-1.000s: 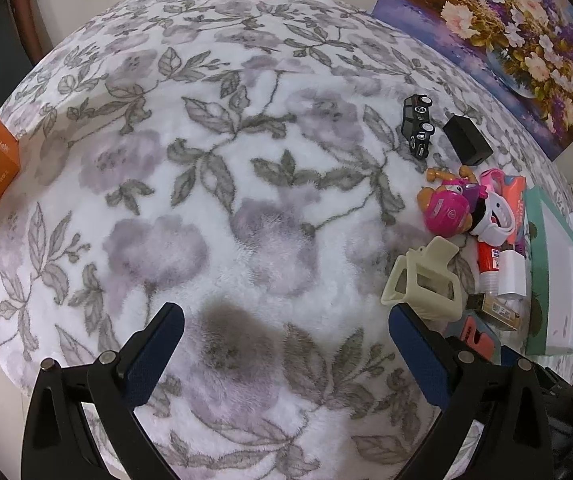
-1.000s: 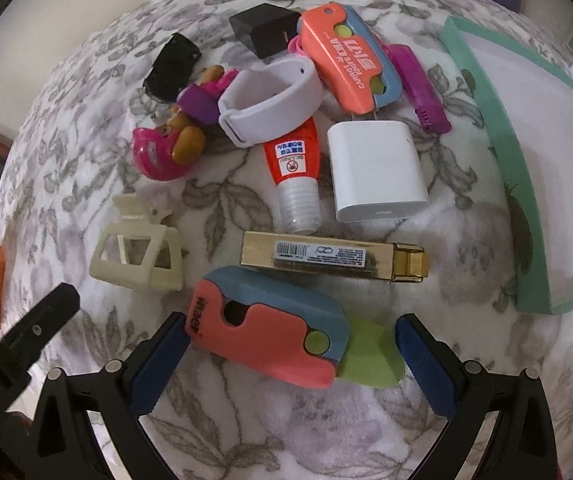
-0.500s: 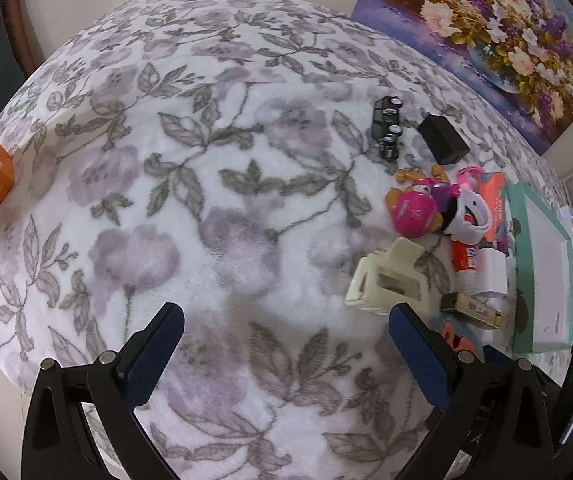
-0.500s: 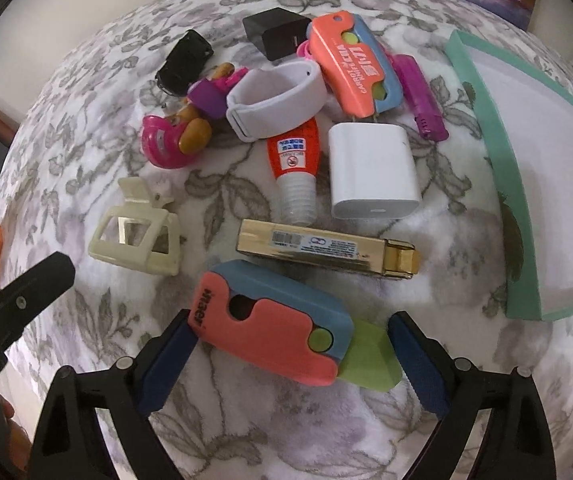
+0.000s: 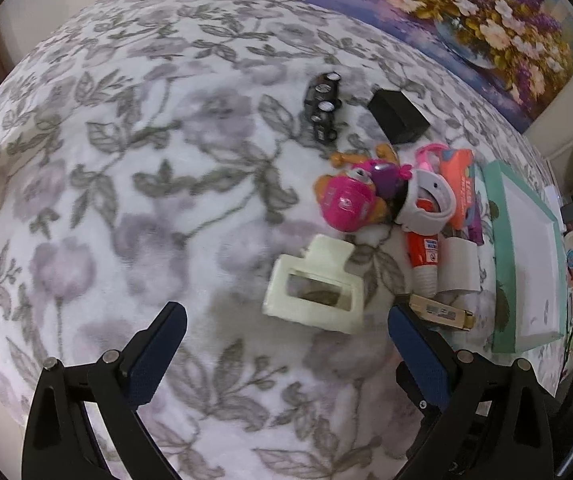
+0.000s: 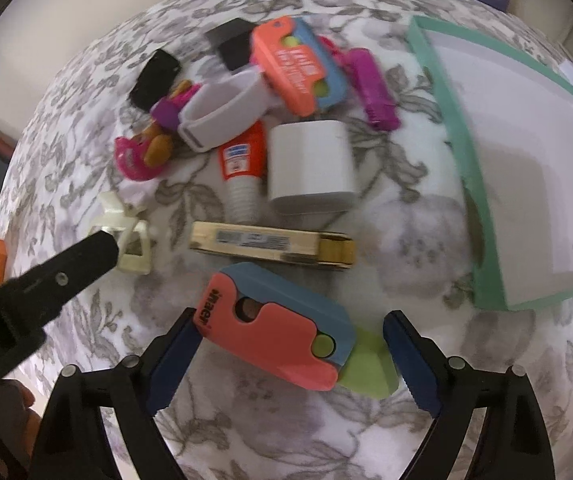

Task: Organize rigid objects
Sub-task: 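Grasp pink-blue cutter with right tool while left tool grasps cream claw clip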

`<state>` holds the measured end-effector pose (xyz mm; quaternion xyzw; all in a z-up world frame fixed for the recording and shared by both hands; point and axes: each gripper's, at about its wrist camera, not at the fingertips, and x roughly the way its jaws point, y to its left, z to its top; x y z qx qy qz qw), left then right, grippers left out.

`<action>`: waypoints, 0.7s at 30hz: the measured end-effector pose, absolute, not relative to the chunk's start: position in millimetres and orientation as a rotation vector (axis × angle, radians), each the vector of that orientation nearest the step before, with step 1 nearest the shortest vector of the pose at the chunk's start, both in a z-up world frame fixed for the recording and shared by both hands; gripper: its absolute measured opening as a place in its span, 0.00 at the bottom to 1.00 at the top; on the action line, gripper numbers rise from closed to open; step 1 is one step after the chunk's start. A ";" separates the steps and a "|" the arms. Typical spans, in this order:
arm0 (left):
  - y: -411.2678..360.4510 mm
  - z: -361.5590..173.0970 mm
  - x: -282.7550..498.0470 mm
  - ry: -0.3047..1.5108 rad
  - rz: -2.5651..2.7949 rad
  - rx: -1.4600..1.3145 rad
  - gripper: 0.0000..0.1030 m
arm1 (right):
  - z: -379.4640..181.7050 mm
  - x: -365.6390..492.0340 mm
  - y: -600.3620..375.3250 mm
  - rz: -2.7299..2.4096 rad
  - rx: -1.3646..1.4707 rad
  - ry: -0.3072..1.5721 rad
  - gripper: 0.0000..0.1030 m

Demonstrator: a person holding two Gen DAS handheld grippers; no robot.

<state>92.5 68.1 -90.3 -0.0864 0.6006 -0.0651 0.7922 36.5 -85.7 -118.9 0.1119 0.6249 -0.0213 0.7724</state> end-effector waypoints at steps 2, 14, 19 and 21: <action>61.7 -93.9 93.6 1.299 -0.140 -0.169 0.98 | -118.9 36.0 -92.1 -0.047 0.247 1.356 0.90; 49.9 -105.1 101.0 1.311 -0.110 -0.108 0.53 | -120.5 43.1 -100.1 -0.038 0.269 1.365 0.90; 57.8 -101.8 94.3 1.306 -0.087 -0.148 0.53 | -122.9 46.0 -101.2 -0.035 0.276 1.368 0.90; 58.4 -97.5 91.6 1.297 -0.079 -0.157 0.53 | -121.8 45.4 -101.0 -0.030 0.278 1.363 0.90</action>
